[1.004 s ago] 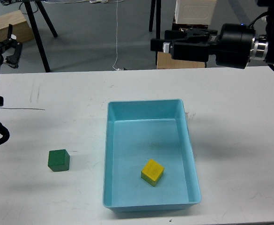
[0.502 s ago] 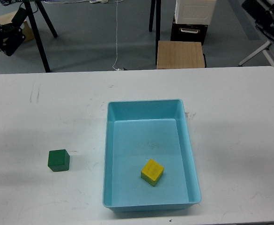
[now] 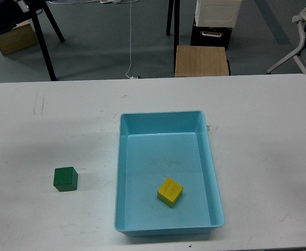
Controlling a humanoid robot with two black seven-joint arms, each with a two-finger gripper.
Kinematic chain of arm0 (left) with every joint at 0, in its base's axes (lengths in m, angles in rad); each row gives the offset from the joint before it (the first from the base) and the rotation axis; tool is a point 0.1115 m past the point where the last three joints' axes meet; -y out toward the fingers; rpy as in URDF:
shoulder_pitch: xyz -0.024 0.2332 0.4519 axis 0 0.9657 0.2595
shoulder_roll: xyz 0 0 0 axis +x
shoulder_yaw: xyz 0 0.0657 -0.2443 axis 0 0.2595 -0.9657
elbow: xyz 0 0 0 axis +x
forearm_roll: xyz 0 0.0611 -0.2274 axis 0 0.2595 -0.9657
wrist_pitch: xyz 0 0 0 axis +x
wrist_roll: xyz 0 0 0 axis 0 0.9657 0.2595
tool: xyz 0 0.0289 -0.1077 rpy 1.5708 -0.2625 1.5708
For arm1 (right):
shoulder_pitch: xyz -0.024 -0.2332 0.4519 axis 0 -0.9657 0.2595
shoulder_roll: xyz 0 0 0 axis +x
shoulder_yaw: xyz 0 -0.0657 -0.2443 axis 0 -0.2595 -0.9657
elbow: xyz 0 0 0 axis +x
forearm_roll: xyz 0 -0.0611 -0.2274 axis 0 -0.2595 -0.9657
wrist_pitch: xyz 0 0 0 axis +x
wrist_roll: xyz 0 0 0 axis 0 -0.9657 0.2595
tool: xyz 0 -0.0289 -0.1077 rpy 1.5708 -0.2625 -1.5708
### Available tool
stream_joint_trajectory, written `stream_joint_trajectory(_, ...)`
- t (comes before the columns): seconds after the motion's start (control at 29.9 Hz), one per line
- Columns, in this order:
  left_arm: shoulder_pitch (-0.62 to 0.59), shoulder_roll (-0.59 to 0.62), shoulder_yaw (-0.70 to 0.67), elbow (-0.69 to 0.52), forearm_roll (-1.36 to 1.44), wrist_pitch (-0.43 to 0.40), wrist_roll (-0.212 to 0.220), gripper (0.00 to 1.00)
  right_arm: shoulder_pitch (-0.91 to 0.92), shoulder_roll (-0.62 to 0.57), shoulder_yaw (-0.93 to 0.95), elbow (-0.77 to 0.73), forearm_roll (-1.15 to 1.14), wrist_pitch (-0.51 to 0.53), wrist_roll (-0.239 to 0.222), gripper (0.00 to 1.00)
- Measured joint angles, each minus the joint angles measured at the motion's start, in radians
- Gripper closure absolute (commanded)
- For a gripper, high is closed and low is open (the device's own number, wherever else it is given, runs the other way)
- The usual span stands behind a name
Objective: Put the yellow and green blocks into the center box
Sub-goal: 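Bring the left gripper down onto the green cube and grasp it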
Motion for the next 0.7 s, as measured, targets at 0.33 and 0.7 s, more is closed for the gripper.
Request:
stream_joint_trajectory(0.33, -0.009, 0.02, 0.173, -0.166, 0.435, 0.0, 0.0, 0.0, -0.161, 0.003, 0.005, -0.002, 0.02, -0.047, 0.0, 0.02)
stream_joint_trajectory(0.7, -0.032, 0.041, 0.57, -0.176, 0.704, 0.0, 0.0, 0.0, -0.217, 0.014, 0.005, -0.011, 0.02, -0.064, 0.0, 0.02)
